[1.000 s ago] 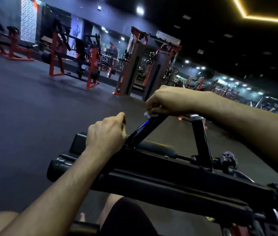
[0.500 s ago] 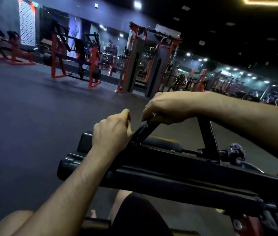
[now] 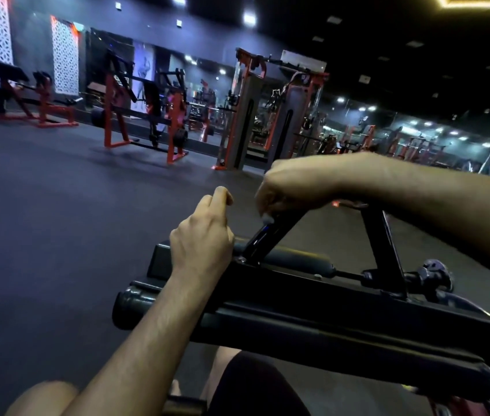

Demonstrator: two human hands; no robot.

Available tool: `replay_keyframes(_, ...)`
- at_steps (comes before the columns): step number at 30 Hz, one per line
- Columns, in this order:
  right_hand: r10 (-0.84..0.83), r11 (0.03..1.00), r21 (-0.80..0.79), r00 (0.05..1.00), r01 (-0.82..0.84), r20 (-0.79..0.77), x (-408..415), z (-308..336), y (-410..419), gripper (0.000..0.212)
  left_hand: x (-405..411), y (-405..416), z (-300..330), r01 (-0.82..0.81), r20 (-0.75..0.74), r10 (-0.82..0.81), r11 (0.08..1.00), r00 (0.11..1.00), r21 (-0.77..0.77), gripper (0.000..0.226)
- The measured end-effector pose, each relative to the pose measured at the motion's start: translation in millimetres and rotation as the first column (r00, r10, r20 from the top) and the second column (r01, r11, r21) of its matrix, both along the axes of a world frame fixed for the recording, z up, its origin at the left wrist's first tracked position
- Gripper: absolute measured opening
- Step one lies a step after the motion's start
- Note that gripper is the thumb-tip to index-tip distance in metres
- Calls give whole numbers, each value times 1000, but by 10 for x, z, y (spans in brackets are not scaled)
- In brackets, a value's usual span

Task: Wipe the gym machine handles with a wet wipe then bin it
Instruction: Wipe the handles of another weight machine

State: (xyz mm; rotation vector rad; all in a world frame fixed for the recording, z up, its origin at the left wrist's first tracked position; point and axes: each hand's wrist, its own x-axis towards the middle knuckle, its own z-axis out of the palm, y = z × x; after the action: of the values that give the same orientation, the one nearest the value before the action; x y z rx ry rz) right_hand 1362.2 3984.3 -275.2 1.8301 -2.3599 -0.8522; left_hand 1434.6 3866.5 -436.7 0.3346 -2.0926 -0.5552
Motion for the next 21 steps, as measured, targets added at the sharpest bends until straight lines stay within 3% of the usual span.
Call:
replay_keyframes(3, -46, 996, -76, 995, 39, -90, -115, 60, 29, 10, 6, -13, -5, 20, -52, -19, 999, 998, 27, 26)
replay_keyframes(8, 13, 995, -100, 1000, -11, 22, 135, -421, -56, 16, 52, -48, -6, 23, -148, 1, 987, 989, 160, 23)
replay_keyframes(11, 63, 989, -139, 998, -60, 18, 114, -606, 1, 18, 44, -55, -6, 34, -132, -15, 989, 991, 144, 19)
replay_keyframes(15, 74, 993, -102, 995, -67, 67, 109, -519, 15, 15, 15, -62, 9, 53, -4, -53, 997, 999, 59, 20)
replay_keyframes(18, 33, 995, -90, 999, -36, -31, 69, -238, 24, 18, 28, -32, 3, 47, 27, -47, 999, 999, 19, 13)
replay_keyframes(21, -50, 972, -235, 989, 16, -140, -98, 126, 269, 32, 13, -31, 7, 37, 29, -37, 999, 999, 7, 9)
